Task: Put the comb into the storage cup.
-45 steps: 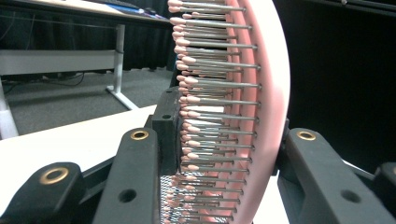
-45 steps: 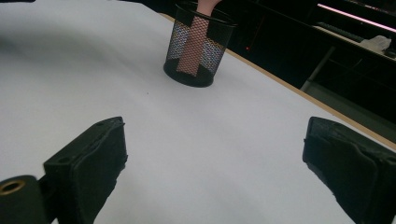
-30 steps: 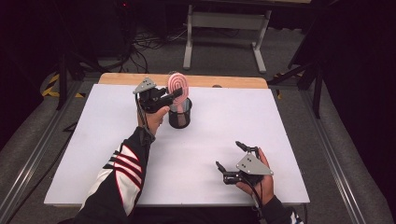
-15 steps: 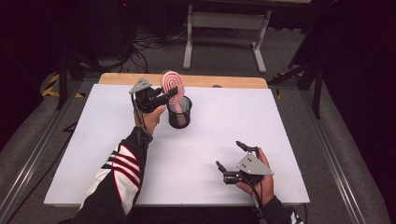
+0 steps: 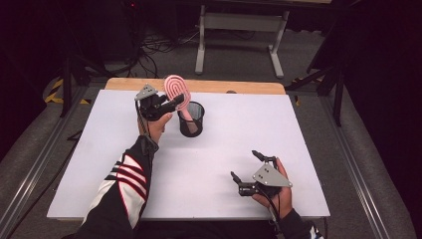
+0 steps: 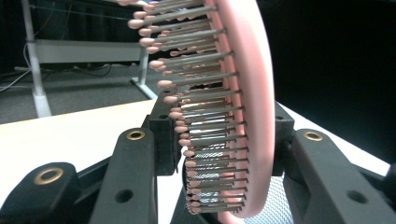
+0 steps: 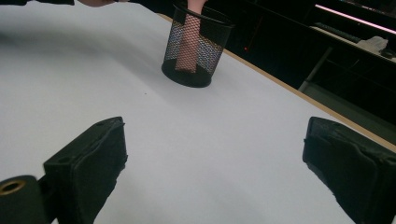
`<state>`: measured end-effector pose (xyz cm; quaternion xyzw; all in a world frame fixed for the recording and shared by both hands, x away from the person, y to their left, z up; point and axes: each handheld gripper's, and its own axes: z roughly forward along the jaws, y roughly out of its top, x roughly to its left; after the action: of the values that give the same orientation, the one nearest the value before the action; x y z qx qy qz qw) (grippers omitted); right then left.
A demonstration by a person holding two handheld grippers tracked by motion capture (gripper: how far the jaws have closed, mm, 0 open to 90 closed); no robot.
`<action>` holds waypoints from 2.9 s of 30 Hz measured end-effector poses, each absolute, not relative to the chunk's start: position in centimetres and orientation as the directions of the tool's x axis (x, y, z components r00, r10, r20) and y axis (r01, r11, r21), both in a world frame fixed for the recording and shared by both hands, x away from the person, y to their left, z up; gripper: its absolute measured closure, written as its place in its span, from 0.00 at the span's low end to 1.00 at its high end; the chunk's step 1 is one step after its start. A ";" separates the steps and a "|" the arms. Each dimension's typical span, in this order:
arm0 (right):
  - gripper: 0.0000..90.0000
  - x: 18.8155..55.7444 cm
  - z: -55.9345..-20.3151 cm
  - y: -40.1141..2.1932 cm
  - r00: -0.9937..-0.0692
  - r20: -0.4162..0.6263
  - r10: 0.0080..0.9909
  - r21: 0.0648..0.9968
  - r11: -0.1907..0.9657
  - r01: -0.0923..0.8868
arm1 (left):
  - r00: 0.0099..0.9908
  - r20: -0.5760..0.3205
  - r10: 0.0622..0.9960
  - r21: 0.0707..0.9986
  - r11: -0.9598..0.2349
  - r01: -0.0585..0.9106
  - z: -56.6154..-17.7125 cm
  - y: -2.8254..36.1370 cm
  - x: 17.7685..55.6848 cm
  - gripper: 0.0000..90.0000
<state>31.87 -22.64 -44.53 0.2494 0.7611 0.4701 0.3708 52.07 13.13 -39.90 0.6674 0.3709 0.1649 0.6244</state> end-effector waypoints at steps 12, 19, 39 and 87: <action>0.08 31.9 -44.6 -22.7 -0.597 -0.330 0.732 0.900 0.435 0.036 | 0.662 -0.230 0.713 0.955 0.033 0.296 -40.3 14.0 52.3 0.64; 0.08 31.9 -44.6 -22.7 -0.599 -0.334 0.728 0.897 0.441 0.036 | 0.666 -0.216 0.714 0.955 0.011 0.297 -40.5 14.0 52.3 0.62; 0.08 31.9 -44.6 -22.5 -0.602 -0.340 0.723 0.892 0.451 0.037 | 0.644 -0.188 0.741 0.958 -0.004 0.285 -40.2 14.2 52.0 0.44; 0.08 31.9 -44.6 -22.6 -0.605 -0.341 0.719 0.891 0.453 0.037 | 0.602 -0.112 0.790 0.964 -0.061 0.259 -39.0 15.1 51.0 0.07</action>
<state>31.94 -22.59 -44.60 0.2462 0.7680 0.4613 0.3698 51.00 15.07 -39.01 0.6899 0.3801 0.2331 0.5703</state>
